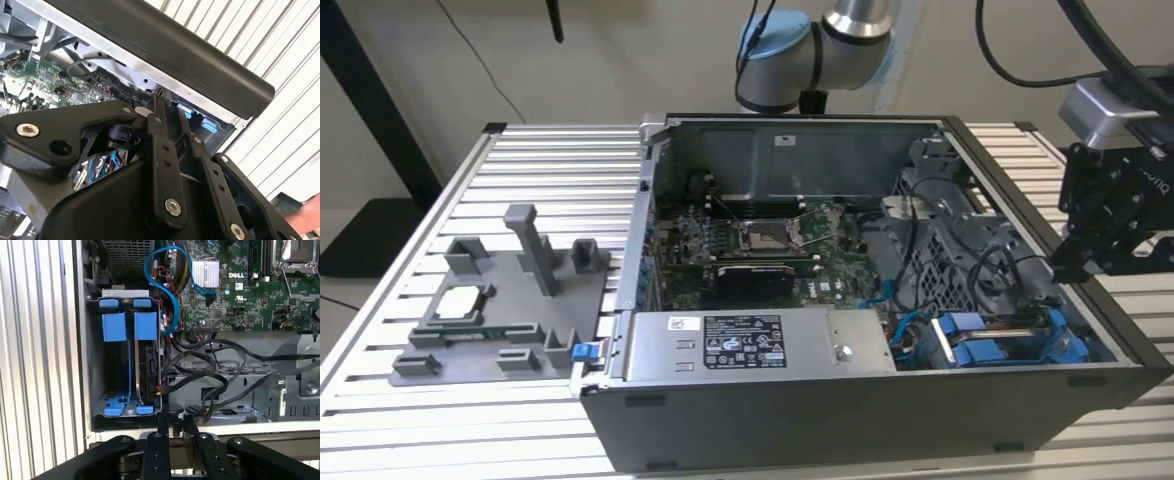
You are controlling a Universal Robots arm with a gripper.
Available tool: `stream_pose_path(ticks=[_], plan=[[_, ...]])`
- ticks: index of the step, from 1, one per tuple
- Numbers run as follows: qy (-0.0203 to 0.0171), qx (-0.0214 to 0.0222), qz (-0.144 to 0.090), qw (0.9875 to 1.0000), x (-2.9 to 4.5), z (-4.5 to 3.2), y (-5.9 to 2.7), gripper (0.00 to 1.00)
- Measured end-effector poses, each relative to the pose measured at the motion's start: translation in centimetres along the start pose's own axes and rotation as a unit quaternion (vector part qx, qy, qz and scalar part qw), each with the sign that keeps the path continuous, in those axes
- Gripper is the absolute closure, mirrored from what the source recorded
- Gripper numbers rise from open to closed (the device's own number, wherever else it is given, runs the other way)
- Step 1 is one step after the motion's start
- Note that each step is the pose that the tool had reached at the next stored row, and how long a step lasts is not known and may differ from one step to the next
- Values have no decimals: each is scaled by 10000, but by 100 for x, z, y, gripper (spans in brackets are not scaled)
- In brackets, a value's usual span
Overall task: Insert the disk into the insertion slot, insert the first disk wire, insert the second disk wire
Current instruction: 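Insert the second disk wire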
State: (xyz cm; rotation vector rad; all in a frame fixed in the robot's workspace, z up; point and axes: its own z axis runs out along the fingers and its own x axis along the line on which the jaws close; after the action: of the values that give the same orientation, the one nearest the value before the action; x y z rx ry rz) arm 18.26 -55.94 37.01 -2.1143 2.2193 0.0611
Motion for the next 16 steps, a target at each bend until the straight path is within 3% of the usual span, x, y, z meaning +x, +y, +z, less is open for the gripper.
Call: stream_pose_path(ticks=[4, 7, 8, 10, 16], plan=[[-17, -38, 29, 10000, -3, 27, -2, 0], [-11, -137, 64, 9999, -2, 37, -2, 0], [-9, -171, 77, 9998, -2, 40, -2, 100], [-10, -202, 100, 9997, -2, 45, -2, 100], [-20, -210, 138, 9997, -2, 52, -6, 100]])
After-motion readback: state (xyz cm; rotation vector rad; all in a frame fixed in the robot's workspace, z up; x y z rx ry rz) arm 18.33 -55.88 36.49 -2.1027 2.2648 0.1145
